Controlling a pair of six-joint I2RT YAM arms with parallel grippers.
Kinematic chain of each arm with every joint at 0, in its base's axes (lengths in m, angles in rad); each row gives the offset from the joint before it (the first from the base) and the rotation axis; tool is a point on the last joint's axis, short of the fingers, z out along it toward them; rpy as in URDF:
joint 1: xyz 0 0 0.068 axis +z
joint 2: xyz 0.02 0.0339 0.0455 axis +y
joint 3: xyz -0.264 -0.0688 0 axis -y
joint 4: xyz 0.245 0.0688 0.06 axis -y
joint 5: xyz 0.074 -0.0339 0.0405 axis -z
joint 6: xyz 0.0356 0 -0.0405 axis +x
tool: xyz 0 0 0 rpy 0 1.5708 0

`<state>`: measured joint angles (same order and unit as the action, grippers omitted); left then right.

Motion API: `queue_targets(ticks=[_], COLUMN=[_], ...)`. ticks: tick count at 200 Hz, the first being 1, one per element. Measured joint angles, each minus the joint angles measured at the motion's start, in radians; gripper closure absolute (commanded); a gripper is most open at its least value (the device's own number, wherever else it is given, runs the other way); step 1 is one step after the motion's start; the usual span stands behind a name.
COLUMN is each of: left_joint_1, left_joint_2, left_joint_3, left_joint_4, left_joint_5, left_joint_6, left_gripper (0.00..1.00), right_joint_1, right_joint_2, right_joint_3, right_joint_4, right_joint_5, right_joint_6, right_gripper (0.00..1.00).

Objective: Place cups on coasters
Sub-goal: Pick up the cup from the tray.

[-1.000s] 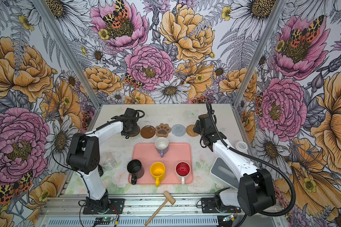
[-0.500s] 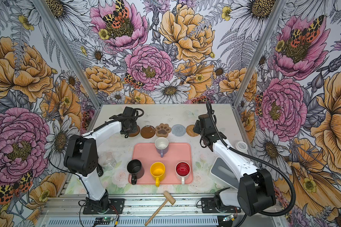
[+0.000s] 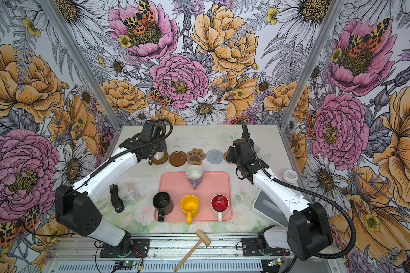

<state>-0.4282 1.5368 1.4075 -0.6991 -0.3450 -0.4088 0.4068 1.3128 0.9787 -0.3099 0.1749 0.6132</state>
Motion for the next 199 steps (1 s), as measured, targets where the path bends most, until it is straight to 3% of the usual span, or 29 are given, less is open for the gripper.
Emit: queue_targets(ticks=[33, 102, 199], left_joint_1=[-0.021, -0.06, -0.06], left_joint_2=[-0.048, -0.075, -0.054], left_joint_3=[-0.011, -0.216, -0.246], left_joint_4=[0.065, 0.245, 0.394], left_joint_5=[-0.019, -0.002, 0.064], left_joint_6=[-0.003, 0.016, 0.058], left_gripper=[0.42, 0.4, 0.4], right_joint_1=[0.097, 0.301, 0.428], right_joint_2=[0.014, 0.154, 0.223], right_joint_3=[0.055, 0.181, 0.199], right_joint_4=[-0.004, -0.075, -0.166], right_joint_5=[-0.014, 0.001, 0.029], right_joint_6=[0.002, 0.008, 0.057], right_gripper=[0.42, 0.41, 0.4])
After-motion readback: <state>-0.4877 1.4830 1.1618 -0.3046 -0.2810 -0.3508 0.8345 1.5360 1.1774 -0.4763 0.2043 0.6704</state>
